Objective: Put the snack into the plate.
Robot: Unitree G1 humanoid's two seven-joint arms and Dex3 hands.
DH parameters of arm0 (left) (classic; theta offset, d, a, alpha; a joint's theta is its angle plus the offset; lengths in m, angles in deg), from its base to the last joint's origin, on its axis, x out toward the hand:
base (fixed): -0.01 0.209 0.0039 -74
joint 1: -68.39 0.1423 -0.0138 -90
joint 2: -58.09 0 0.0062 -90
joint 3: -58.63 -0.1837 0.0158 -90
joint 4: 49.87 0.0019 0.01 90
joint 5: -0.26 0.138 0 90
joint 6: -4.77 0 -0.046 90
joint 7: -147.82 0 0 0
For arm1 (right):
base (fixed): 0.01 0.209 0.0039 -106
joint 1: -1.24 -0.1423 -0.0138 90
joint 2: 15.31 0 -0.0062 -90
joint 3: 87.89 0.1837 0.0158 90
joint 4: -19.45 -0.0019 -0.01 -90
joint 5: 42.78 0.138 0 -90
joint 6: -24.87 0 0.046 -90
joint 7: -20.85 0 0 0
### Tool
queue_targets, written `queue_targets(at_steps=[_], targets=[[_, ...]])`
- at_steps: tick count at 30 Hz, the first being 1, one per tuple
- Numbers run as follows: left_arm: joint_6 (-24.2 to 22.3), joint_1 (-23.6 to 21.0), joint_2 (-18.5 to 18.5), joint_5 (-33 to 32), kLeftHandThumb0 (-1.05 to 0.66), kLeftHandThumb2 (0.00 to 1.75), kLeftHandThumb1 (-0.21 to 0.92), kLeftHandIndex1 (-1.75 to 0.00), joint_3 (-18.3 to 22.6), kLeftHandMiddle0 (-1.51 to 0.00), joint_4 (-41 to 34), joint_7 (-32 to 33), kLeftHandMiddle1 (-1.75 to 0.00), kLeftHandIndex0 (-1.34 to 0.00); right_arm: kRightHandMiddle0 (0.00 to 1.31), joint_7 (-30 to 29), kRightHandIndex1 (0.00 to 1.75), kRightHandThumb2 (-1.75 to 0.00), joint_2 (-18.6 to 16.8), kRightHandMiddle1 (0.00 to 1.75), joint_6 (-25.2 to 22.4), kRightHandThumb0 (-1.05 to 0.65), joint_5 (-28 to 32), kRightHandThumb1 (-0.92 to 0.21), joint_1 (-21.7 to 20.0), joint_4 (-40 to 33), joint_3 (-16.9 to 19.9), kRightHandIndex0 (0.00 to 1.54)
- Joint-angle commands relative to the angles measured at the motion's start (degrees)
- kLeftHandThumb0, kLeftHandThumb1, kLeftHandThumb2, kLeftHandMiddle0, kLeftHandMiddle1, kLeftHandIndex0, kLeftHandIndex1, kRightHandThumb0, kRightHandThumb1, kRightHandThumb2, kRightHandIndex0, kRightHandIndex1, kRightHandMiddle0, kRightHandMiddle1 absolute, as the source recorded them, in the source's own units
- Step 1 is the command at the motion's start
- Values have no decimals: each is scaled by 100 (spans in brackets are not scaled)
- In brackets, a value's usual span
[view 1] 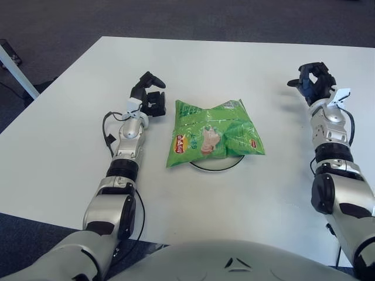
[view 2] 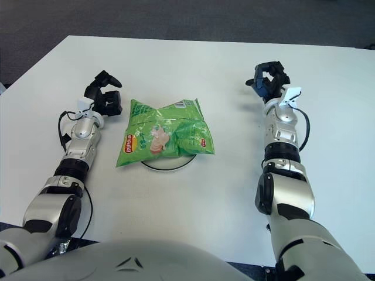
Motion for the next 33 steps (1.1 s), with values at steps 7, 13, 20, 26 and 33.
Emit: queue_targets(at_steps=[7, 13, 20, 26, 33], targets=[[42, 393, -40, -30, -46, 125, 37, -175, 9, -128, 398, -81, -175, -57, 52, -296, 173, -118, -408, 175, -508, -45, 274, -43, 948, -1145, 137, 77], [109, 386, -12, -21, -46, 125, 37, -175, 2, -128, 442, -117, -175, -57, 60, -916, 174, -129, -835, 175, -1493, -47, 216, -33, 1578, -2560, -24, 89], [195, 408, -17, -36, -46, 124, 38, -175, 3, -127, 466, -152, -175, -57, 69, -1168, 163, -158, -962, 175, -2210, -17, 169, -5, 1878, -3227, -114, 91], [260, 420, -23, -3, -46, 124, 38, -175, 3, -128, 471, -102, -175, -57, 75, -1452, 155, -172, -1074, 175, -2431, -2, -173, 10, 2229, -3565, -329, 96], [314, 443, -63, 51, -46, 126, 36, -175, -18, -129, 457, 3, -175, -57, 74, -1414, 156, -174, -1077, 175, -2331, -1, -435, 12, 2509, -3721, -522, 97]])
